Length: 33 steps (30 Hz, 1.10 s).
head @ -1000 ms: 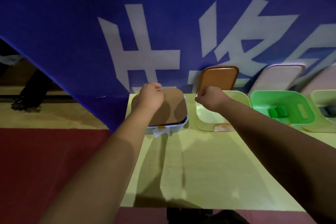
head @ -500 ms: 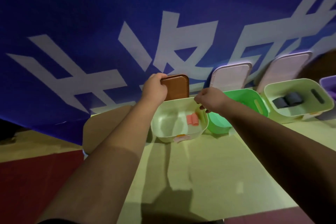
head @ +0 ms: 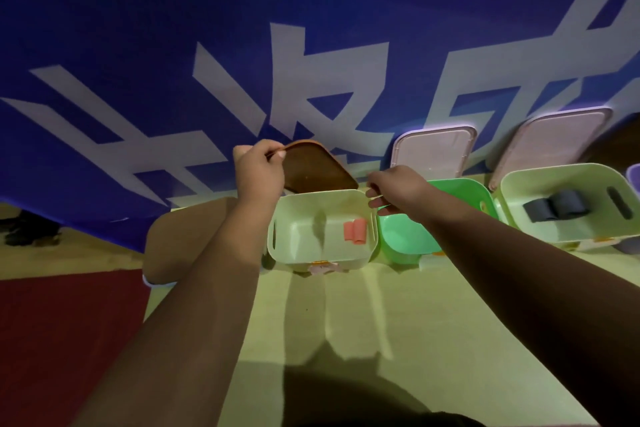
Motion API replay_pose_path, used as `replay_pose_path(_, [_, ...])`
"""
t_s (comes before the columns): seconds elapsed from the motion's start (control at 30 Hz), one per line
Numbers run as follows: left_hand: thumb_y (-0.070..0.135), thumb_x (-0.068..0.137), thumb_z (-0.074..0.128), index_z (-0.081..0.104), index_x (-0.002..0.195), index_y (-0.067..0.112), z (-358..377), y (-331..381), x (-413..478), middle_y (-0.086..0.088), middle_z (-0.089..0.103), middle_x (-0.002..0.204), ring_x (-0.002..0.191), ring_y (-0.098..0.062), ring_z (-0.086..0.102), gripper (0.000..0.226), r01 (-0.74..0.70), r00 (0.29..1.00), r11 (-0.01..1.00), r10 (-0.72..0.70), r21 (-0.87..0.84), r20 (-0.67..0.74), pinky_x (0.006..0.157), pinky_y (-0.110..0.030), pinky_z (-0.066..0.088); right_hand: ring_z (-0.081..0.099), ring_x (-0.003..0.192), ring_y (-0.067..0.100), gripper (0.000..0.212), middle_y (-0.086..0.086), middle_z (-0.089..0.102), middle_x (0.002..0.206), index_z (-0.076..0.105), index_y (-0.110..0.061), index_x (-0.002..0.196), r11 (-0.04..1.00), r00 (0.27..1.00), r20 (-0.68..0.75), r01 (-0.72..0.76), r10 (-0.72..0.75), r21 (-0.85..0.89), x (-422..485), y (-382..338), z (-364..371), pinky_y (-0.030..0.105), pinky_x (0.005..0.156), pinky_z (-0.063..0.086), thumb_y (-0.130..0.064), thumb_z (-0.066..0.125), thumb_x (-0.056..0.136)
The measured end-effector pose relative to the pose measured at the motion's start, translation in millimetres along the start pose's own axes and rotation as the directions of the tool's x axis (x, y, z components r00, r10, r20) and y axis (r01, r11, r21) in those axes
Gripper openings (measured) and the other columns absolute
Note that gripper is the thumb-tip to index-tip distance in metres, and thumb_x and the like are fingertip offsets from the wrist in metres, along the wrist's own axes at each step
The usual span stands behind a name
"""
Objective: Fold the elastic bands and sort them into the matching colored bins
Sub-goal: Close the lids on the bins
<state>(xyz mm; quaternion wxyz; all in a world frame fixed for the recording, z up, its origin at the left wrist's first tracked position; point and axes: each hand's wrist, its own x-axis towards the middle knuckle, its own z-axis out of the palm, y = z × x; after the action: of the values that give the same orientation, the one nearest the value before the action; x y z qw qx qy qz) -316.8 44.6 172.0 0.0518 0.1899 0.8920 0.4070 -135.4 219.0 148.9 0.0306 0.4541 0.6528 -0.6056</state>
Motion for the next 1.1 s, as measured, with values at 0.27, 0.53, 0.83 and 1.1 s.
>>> replay_pose_path(0.27, [-0.002, 0.097, 0.055, 0.075, 0.103, 0.016, -59, -22, -35, -0.008, 0.072, 0.11, 0.104, -0.022, 0.07, 0.027, 0.133, 0.967, 0.895, -0.022, -0.426, 0.255, 0.094, -0.03, 0.057, 0.068, 0.051, 0.014, 0.024, 0.009, 0.071, 0.068, 0.061, -0.007, 0.109, 0.931, 0.986, 0.026, -0.163, 0.164, 0.328, 16, -13, -7, 0.03, 0.057, 0.06, -0.028, 0.05, 0.11])
replay_pose_path(0.53, [0.02, 0.095, 0.07, 0.065, 0.124, 0.022, -18, -82, -35, -0.003, 0.07, 0.12, 0.103, -0.018, 0.069, 0.029, 0.366, 0.93, 0.844, -0.318, -0.392, 0.184, 0.094, -0.036, 0.057, 0.063, 0.068, 0.022, 0.013, 0.014, 0.068, 0.08, 0.071, -0.005, 0.089, 0.99, 0.994, 0.0, -0.107, 0.108, -0.096, -14, 20, 4, 0.031, 0.062, 0.055, -0.013, 0.069, 0.099])
replay_pose_path(0.83, [0.023, 0.098, 0.059, 0.063, 0.133, 0.032, 5, -109, -44, 0.006, 0.068, 0.11, 0.092, -0.019, 0.065, 0.036, 0.166, 0.951, 0.954, -0.222, 0.248, 0.215, 0.082, -0.04, 0.059, 0.071, 0.07, 0.027, 0.01, 0.017, 0.076, 0.089, 0.067, -0.009, 0.089, 0.933, 0.992, -0.124, -0.027, -0.019, -0.358, -20, 64, 34, 0.039, 0.069, 0.066, -0.013, 0.063, 0.096])
replay_pose_path(1.1, [0.015, 0.093, 0.055, 0.065, 0.124, 0.014, 14, -104, -51, -0.012, 0.063, 0.117, 0.089, -0.03, 0.062, 0.033, -0.038, 0.923, 0.856, -0.168, 0.516, 0.346, 0.081, -0.041, 0.057, 0.074, 0.079, 0.032, 0.02, 0.013, 0.075, 0.078, 0.075, -0.004, 0.075, 0.769, 0.982, -0.158, -0.022, -0.104, -0.639, -10, 81, 35, 0.039, 0.077, 0.063, -0.007, 0.059, 0.086])
